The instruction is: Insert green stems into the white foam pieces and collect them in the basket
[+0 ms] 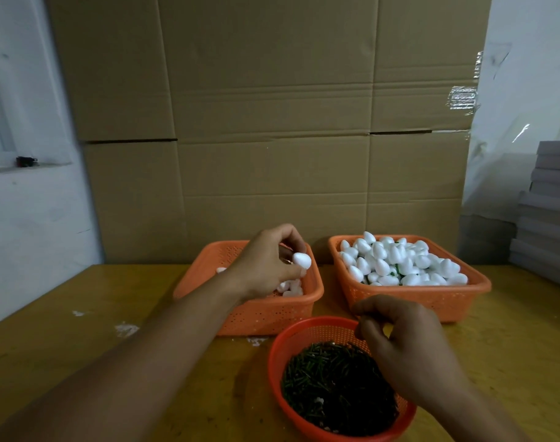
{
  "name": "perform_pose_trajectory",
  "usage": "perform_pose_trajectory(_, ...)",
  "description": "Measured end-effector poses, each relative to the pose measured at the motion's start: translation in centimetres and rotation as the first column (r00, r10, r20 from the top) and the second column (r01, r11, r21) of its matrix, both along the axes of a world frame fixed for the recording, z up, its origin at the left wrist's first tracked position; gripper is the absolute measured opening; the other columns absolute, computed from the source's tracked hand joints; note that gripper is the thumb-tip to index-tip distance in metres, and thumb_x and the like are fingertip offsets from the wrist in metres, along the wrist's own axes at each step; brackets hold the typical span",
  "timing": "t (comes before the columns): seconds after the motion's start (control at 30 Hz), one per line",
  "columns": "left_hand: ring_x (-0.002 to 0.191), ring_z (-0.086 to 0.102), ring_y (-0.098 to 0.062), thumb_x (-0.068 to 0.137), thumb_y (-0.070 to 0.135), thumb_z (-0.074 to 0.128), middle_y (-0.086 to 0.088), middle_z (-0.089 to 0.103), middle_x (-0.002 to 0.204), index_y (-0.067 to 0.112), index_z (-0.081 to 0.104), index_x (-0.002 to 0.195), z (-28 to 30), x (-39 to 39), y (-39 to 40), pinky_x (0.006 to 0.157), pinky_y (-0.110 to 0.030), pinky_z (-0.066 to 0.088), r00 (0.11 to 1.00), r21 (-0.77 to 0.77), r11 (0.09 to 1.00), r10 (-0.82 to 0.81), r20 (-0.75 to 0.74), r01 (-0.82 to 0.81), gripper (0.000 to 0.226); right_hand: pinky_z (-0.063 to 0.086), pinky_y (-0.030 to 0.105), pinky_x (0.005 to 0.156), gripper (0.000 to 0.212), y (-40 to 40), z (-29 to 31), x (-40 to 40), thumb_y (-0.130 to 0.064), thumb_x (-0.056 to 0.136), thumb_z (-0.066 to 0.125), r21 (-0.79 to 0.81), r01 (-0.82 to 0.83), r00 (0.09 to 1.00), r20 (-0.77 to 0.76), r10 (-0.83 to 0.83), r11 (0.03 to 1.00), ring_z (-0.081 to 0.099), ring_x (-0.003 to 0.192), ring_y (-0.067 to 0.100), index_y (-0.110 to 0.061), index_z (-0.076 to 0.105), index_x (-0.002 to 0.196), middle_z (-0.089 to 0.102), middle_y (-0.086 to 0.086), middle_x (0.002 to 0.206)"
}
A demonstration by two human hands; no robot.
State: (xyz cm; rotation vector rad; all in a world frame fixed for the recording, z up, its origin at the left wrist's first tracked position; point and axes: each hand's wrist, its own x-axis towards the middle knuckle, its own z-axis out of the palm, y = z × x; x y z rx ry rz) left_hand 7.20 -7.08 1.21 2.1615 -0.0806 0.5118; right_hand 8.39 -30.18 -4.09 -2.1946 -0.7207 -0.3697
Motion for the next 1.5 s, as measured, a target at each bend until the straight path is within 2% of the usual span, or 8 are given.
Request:
perform_pose_trajectory(0.17, 0.086, 0.072, -0.015, 0.084, -0.005, 0.071, -0.004, 0.072, 0.093, 0.018, 0.063, 0.092, -1.7, -2.7, -1.7, 0.073, -0.031, 0.058, 0.99, -0.056, 0.996, -0.068, 0.121, 0.076, 0.025, 0.056, 0.033, 0.055, 0.021, -0.1, -0.1, 0.2, -0.018, 0.091, 0.063, -0.006, -0.01, 1.0, 0.018, 0.01, 1.0, 0.063, 0.053, 0.004, -0.031, 0.074, 0.102, 0.073, -0.013, 0.075)
perform_pose_trajectory(0.37, 0.105, 0.069, -0.021, 0.086, 0.0, 0.069, -0.004, 0.071, 0.108, 0.019, 0.065, 0.111, -3.6, -5.3, -3.0, 0.092, -0.037, 0.057, 0.97, -0.166, 0.969, -0.15, 0.191, 0.183, 0.03, 0.055, 0.024, 0.067, 0.014, -0.1, 0.2, -0.4, -0.021, 0.087, 0.073, -0.107, -0.116, 0.989, 0.076, 0.124, 0.988, 0.067, 0.073, 0.0, -0.031, 0.077, 0.095, 0.073, -0.017, 0.08)
perform_pose_trajectory(0.5, 0.099, 0.07, -0.02, 0.096, 0.012, 0.064, -0.001, 0.07, 0.106, 0.03, 0.065, 0.119, -4.9, -6.4, -3.5, 0.086, -0.032, 0.058, 0.966, -0.275, 0.936, -0.169, 0.196, 0.219, 0.03, 0.055, 0.028, 0.077, 0.013, 0.2, 0.2, -1.1, -0.035, 0.088, 0.07, -0.353, -0.226, 0.969, 0.016, 0.247, 0.908, 0.067, 0.084, 0.003, -0.034, 0.076, 0.1, 0.074, -0.017, 0.093)
perform_pose_trajectory(0.77, 0.087, 0.066, -0.02, 0.082, 0.007, 0.071, -0.011, 0.067, 0.098, 0.01, 0.065, 0.127, -5.7, -7.5, -3.9, 0.082, -0.029, 0.055, 0.925, -0.717, 0.603, -0.344, 0.163, 0.35, 0.046, 0.045, 0.029, 0.069, 0.048, 1.8, -0.3, -1.3, -0.069, 0.077, 0.062, -0.776, -0.123, 0.987, -0.034, 0.155, 0.618, 0.064, 0.093, 0.017, -0.028, 0.064, 0.102, 0.067, -0.008, 0.097)
perform_pose_trajectory(0.97, 0.085, 0.063, -0.019, 0.085, 0.018, 0.07, -0.011, 0.064, 0.096, 0.009, 0.066, 0.124, -5.8, -7.7, -4.2, 0.076, -0.028, 0.054, 0.93, -0.745, 0.573, -0.32, 0.18, 0.341, 0.041, 0.04, 0.028, 0.07, 0.035, 2.8, -1.2, -0.9, -0.053, 0.081, 0.065, -0.776, -0.115, 0.989, -0.033, 0.142, 0.621, 0.064, 0.099, 0.021, -0.024, 0.063, 0.1, 0.066, -0.004, 0.102)
perform_pose_trajectory(1.17, 0.082, 0.061, -0.019, 0.086, 0.018, 0.068, -0.01, 0.062, 0.092, 0.007, 0.072, 0.107, -5.8, -7.8, -4.3, 0.071, -0.029, 0.052, 0.931, -0.761, 0.554, -0.312, 0.187, 0.338, 0.024, 0.056, 0.035, 0.081, 0.02, 2.7, -1.3, -0.3, -0.036, 0.09, 0.06, -0.718, -0.12, 0.992, -0.052, 0.119, 0.686, 0.065, 0.098, 0.019, -0.026, 0.067, 0.107, 0.067, -0.005, 0.106)
perform_pose_trajectory(1.27, 0.076, 0.06, -0.018, 0.094, 0.018, 0.062, -0.01, 0.064, 0.086, 0.005, 0.065, 0.118, -5.8, -7.9, -4.4, 0.067, -0.028, 0.051, 0.939, -0.769, 0.553, -0.295, 0.178, 0.32, 0.027, 0.056, 0.035, 0.084, 0.019, 2.5, -1.4, 0.0, -0.031, 0.093, 0.057, -0.709, -0.124, 0.991, -0.058, 0.118, 0.694, 0.065, 0.098, 0.017, -0.027, 0.067, 0.108, 0.067, -0.005, 0.108)
perform_pose_trajectory(1.5, 0.063, 0.052, -0.017, 0.096, 0.026, 0.053, -0.007, 0.057, 0.077, 0.02, 0.059, 0.106, -6.0, -7.8, -4.6, 0.058, -0.029, 0.039, 0.957, -0.754, 0.6, -0.252, 0.141, 0.269, 0.013, 0.055, 0.037, 0.086, 0.02, 2.6, -0.9, 0.0, -0.03, 0.093, 0.059, -0.649, -0.147, 0.986, -0.037, 0.162, 0.746, 0.065, 0.101, 0.018, -0.032, 0.07, 0.109, 0.069, -0.005, 0.109)
